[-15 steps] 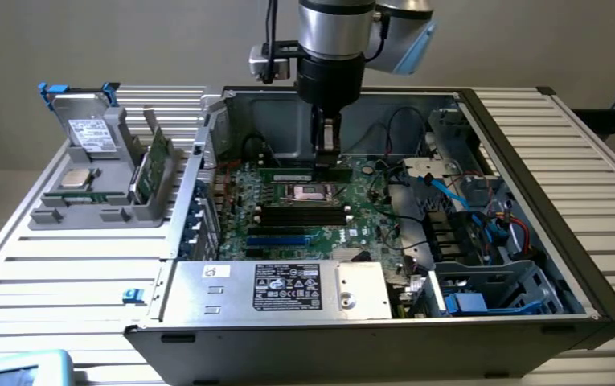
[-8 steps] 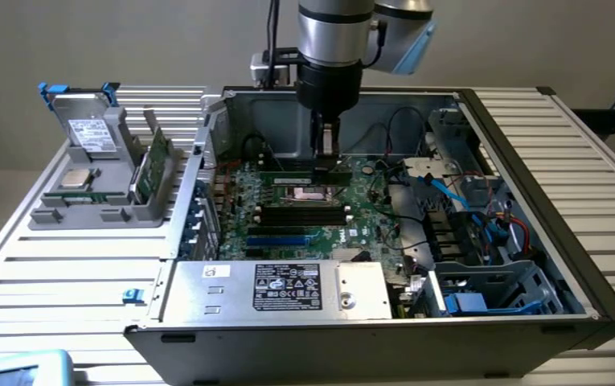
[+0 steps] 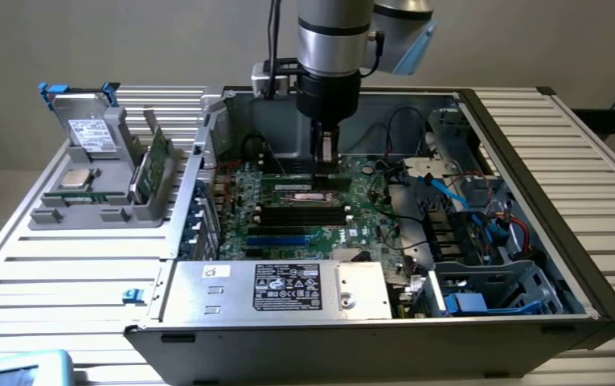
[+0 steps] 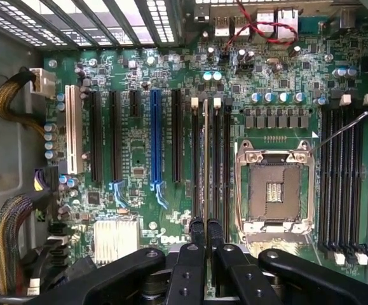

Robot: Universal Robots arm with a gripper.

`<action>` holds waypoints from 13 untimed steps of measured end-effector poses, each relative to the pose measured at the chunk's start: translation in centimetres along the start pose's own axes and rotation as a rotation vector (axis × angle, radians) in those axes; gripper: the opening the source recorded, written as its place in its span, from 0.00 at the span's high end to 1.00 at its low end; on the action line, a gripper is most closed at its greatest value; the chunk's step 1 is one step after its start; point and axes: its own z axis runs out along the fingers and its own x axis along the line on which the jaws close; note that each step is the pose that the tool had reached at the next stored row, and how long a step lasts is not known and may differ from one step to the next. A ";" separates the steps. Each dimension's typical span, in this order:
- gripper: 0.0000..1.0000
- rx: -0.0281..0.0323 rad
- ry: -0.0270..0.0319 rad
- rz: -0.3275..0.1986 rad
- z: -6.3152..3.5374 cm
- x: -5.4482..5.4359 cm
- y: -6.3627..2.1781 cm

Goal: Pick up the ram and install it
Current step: 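Insert the ram into the slot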

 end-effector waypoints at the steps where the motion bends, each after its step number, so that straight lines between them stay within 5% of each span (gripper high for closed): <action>1: 0.87 0.0001 -0.0002 0.000 0.19 0.0 0.00; 13: 0.87 0.0004 -0.0001 0.000 2.35 0.0 -0.01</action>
